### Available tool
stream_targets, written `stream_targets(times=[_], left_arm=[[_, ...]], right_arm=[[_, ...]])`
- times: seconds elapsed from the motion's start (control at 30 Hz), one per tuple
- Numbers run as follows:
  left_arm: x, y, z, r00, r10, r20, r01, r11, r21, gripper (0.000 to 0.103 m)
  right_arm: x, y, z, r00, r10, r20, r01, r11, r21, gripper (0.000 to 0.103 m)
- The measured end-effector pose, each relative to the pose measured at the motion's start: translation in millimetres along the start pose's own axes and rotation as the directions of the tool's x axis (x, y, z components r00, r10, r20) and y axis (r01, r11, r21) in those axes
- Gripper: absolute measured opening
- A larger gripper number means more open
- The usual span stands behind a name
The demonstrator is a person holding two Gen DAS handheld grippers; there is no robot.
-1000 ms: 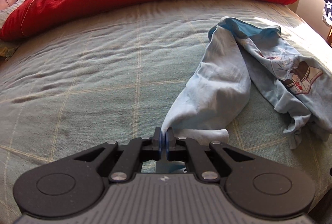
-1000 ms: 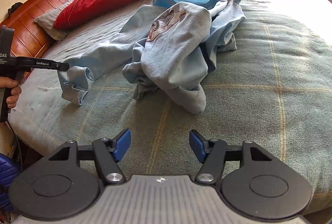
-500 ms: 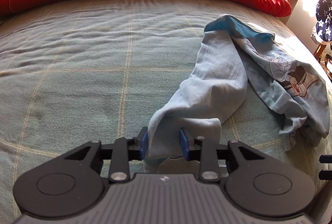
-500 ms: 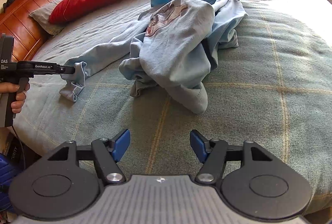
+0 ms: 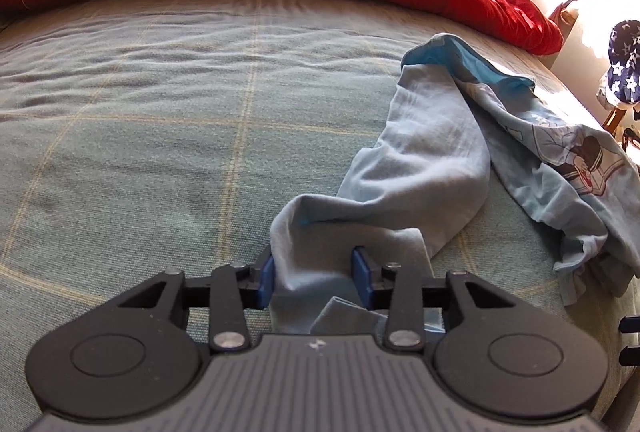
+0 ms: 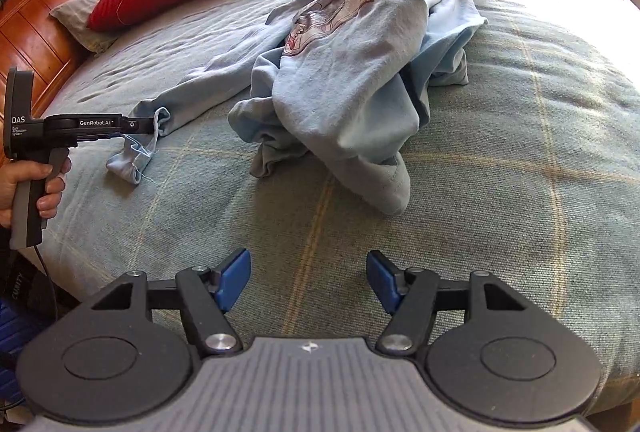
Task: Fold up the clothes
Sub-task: 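Pull the sleeve with the left gripper to stretch it flat, then release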
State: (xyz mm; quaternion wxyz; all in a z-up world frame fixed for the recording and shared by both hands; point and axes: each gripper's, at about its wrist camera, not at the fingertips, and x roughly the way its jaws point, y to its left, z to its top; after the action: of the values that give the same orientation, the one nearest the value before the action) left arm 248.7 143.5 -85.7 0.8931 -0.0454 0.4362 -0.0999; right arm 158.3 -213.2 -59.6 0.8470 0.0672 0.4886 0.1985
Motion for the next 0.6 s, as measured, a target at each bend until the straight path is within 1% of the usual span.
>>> stream_targets(times=[0.03,0.07,0.17,0.27,0.33,0.47,0.6], left_arm=[[-1,-3,0,1.000,0.006,-0.002,-0.006,1.000,0.018,0.005],[-3,-5,0,1.000,0.009,0.001,-0.009,1.000,0.028,0.004],[-11,-9,3,0.999,0.037,0.006,-0.038,0.997,0.068,0.003],[-24,-4,10,0.998,0.066,0.022,-0.067,0.995,0.076,0.003],[-31,2,14,0.993,0.114,0.025,-0.115,0.990,0.079,0.003],[-45,18,24,0.985,0.171,0.029,-0.173,0.983,0.069,0.003],[-54,38,34,0.972,0.233,0.019,-0.234,0.971,0.045,0.003]], right_arm=[[0,1,0,1.000,0.002,-0.001,-0.002,1.000,-0.002,0.069],[0,2,0,1.000,0.004,-0.001,-0.004,1.000,-0.005,0.069],[-2,5,0,1.000,0.007,0.002,-0.007,1.000,-0.012,0.069],[-4,4,0,1.000,0.007,0.010,-0.007,1.000,-0.010,0.069],[-5,3,0,1.000,0.008,0.015,-0.008,1.000,-0.008,0.069],[-6,4,0,1.000,0.010,0.020,-0.010,1.000,-0.009,0.069],[-7,8,-1,1.000,0.016,0.022,-0.015,1.000,-0.018,0.069]])
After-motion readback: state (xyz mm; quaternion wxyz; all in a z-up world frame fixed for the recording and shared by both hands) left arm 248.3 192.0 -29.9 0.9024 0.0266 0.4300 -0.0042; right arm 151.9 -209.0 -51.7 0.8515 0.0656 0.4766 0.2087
